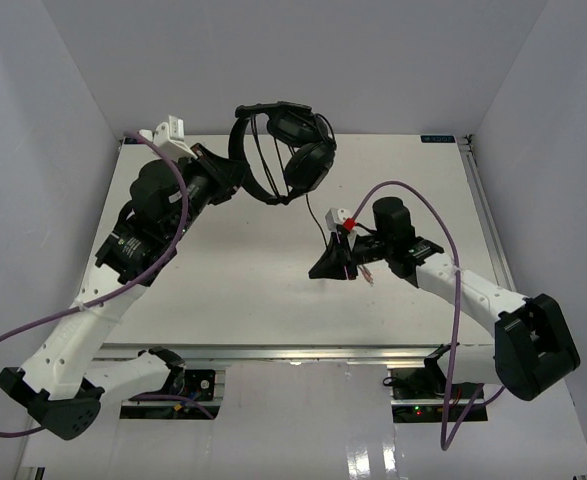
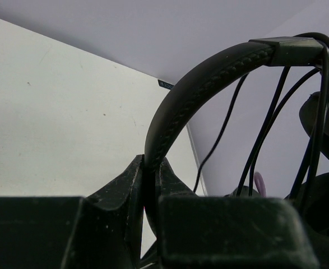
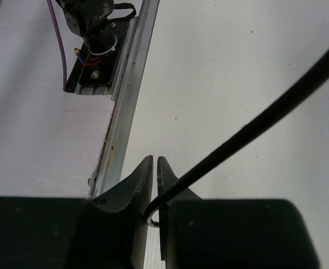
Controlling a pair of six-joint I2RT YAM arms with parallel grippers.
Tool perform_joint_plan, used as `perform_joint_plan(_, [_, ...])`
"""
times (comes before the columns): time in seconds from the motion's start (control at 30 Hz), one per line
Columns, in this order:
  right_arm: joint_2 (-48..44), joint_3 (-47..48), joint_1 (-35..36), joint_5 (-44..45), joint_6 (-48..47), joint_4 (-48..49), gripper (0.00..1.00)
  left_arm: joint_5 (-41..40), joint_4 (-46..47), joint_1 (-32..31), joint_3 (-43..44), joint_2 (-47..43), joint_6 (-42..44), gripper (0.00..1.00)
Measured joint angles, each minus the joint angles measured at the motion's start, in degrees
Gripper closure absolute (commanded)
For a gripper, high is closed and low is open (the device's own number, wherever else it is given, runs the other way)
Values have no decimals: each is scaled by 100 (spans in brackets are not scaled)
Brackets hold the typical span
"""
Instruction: Wrap the headphones
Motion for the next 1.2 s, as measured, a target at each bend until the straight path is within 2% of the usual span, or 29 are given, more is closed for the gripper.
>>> perform_joint_plan(0.37, [-457, 7, 35, 9, -529, -657, 92, -747, 87, 0, 0, 340, -310, 100])
perform_joint_plan(0.53, [-493, 151, 211, 413, -1077, -1443, 92, -1128, 88, -11, 0, 471, -330, 100])
perform_joint_plan(0.7, [-281, 923, 449, 1286, -2030, -2736, 92, -1572, 145, -11, 0, 796, -323, 100])
perform_joint_plan(0.93, [41, 2107, 487, 3112, -3517, -4346, 92, -1974, 223, -11, -144, 1316, -154, 100])
perform_joint_plan(1.2, [31, 2947, 860, 5107, -4700, -5244, 92, -1984, 269, -11, -777, 1792, 210, 100])
